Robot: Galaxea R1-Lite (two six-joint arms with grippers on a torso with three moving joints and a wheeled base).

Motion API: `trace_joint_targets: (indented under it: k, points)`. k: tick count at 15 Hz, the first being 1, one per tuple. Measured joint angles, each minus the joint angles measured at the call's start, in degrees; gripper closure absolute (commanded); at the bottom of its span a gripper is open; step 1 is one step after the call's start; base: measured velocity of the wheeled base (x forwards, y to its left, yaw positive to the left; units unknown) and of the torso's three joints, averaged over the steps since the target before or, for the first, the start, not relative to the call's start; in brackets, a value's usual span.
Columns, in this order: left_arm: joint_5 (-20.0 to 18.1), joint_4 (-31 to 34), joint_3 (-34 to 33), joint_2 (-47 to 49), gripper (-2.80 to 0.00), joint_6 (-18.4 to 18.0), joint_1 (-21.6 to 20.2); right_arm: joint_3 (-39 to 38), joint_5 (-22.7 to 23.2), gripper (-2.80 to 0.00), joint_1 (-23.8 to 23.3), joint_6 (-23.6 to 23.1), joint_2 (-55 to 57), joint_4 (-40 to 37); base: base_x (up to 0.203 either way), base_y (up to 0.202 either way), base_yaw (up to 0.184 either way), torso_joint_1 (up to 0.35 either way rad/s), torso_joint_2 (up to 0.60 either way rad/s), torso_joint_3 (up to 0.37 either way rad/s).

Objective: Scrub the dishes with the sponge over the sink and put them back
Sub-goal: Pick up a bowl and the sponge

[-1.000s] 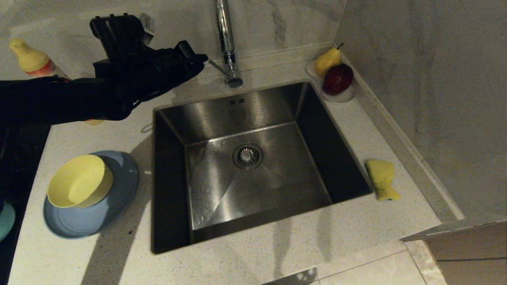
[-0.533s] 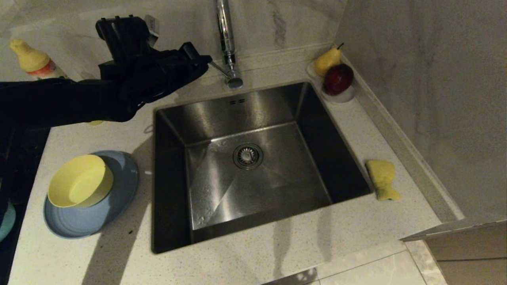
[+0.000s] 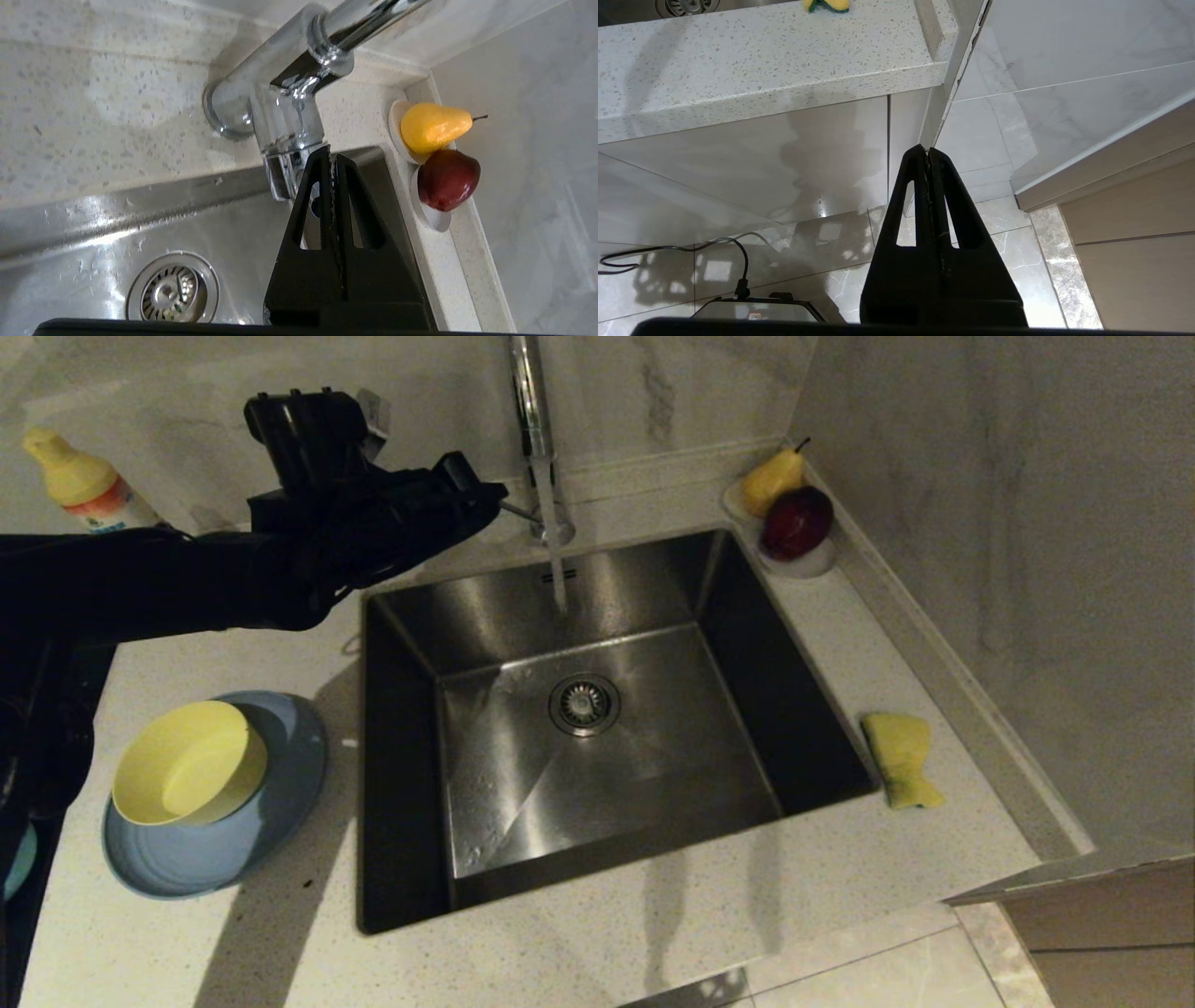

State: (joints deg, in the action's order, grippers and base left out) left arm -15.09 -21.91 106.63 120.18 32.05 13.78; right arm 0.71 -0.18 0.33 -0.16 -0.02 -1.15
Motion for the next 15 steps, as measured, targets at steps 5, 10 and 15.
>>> trace_joint_targets:
  k: [5,10,15]
  points:
    - [-0.1,-0.7,-5.1,-2.0,0.00,-0.1,0.7,0.0,0.0,0.00,0.0,0.0,0.0,0.0,0.000,0.000,0.000,0.000,0.00,0.000]
    - [0.7,-0.6,-7.4,-3.9,0.00,-1.4,1.7,0.0,0.0,0.00,0.0,0.0,0.0,0.0,0.000,0.000,0.000,0.000,0.00,0.000]
    - [2.6,0.5,-5.5,-6.9,0.00,-1.4,-1.9,0.0,0.0,0.00,0.0,0.0,0.0,0.0,0.000,0.000,0.000,0.000,0.00,0.000]
